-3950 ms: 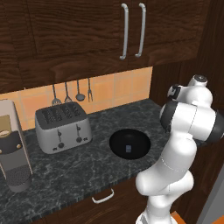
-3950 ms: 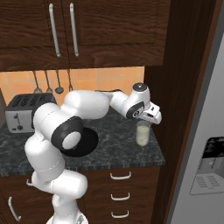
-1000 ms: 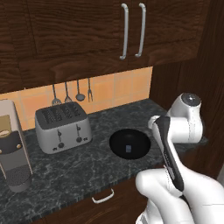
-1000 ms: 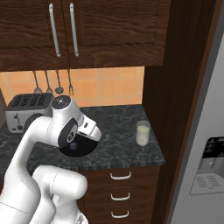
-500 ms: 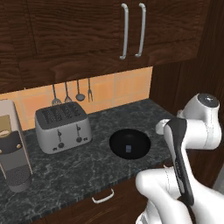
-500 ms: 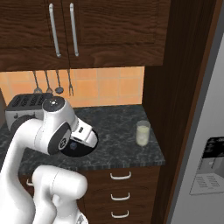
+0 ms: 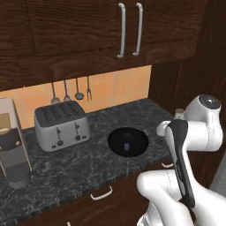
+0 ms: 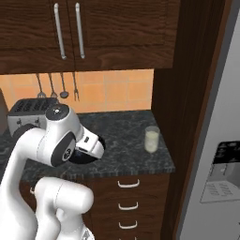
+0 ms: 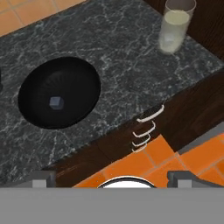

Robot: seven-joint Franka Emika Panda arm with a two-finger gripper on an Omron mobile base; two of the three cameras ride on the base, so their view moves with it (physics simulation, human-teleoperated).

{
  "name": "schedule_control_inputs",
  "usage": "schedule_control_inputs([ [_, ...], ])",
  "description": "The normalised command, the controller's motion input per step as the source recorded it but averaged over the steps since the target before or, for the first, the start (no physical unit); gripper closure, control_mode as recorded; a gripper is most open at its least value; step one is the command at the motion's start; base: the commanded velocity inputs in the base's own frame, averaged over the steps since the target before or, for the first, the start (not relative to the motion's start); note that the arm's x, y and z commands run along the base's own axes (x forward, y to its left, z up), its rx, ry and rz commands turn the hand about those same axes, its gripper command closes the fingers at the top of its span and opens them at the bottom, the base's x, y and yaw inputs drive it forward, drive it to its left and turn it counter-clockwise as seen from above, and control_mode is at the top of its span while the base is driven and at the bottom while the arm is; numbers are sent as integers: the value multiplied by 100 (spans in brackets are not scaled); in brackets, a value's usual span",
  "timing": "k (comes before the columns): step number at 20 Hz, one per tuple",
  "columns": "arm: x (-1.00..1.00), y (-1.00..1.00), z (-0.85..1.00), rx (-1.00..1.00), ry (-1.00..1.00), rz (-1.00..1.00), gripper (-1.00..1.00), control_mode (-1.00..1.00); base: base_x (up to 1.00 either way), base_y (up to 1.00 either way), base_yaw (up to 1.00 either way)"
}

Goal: Grab a lemon wedge from the fridge and one ice cube from the ice bowl, and put them in the glass of lemonade.

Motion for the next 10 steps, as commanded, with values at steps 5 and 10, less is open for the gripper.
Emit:
schedule_control_inputs([
  [5, 0, 0, 0, 0, 0, 0, -100, 100, -100, -70, -17],
  [10, 0, 0, 0, 0, 0, 0, -100, 100, -76, -94, -27],
])
